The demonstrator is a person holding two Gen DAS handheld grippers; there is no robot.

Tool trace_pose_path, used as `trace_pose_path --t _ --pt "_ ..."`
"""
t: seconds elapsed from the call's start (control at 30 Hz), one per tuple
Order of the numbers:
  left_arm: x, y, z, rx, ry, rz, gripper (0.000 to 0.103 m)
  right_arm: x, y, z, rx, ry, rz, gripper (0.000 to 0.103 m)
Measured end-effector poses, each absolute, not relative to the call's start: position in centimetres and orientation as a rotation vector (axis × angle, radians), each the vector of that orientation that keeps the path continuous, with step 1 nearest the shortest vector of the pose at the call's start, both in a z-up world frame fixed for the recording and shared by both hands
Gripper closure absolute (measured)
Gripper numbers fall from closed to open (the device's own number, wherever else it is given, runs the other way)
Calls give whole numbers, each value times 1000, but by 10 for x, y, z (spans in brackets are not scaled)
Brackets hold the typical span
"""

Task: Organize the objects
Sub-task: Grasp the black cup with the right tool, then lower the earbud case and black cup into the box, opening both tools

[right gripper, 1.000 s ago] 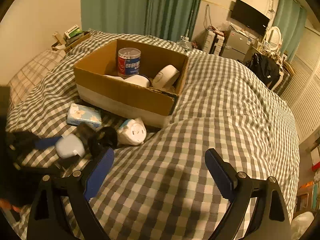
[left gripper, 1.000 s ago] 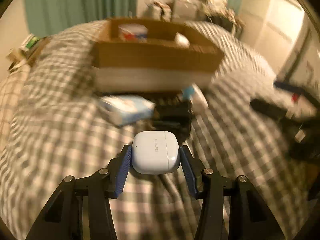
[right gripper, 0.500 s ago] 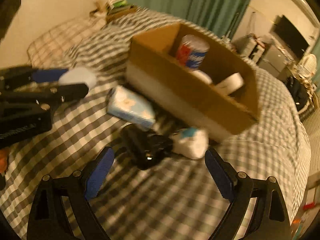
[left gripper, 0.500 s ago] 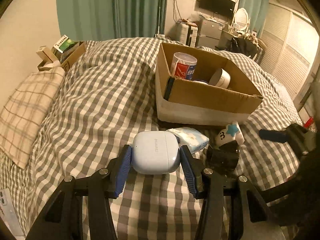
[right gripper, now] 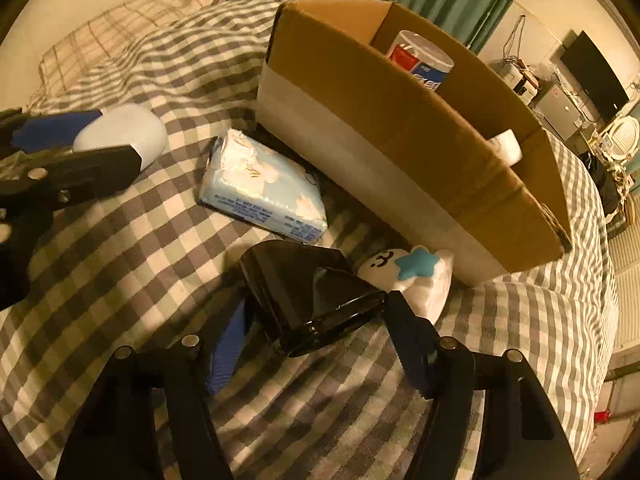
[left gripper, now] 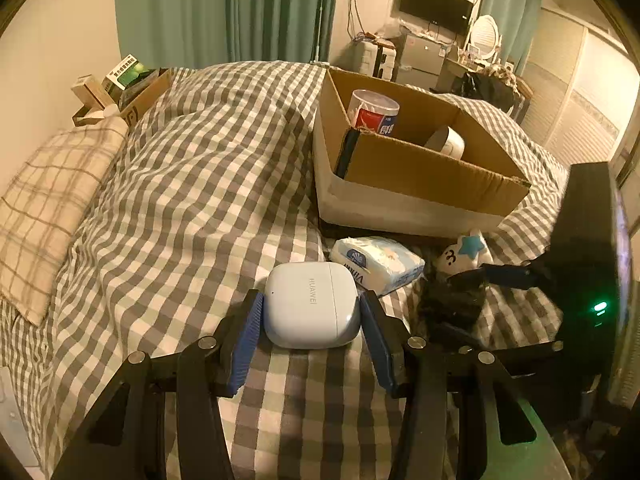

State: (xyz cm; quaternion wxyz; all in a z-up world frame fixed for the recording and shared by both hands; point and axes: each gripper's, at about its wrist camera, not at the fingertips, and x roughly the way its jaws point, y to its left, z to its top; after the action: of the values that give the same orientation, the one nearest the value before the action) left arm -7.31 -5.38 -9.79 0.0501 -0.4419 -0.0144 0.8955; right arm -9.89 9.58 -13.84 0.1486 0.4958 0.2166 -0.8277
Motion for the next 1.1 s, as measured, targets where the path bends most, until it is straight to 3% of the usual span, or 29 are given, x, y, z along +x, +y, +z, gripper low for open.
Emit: trace_pose_path --t 0.47,0.67,0.9,1.1 --pt "-76 -62 -93 -1381 -105 2745 53 -77 164 -91 1315 308 -2531 40" --pt "-82 -53 -74 -1336 -77 2744 53 -77 173 -66 1215 264 -2595 42" --pt "-116 -20 -8 -1144 -21 2697 53 -107 189 5 1093 255 -2643 46" --pt "-164 15 24 -1027 86 2691 53 -146 195 46 995 329 -2689 48"
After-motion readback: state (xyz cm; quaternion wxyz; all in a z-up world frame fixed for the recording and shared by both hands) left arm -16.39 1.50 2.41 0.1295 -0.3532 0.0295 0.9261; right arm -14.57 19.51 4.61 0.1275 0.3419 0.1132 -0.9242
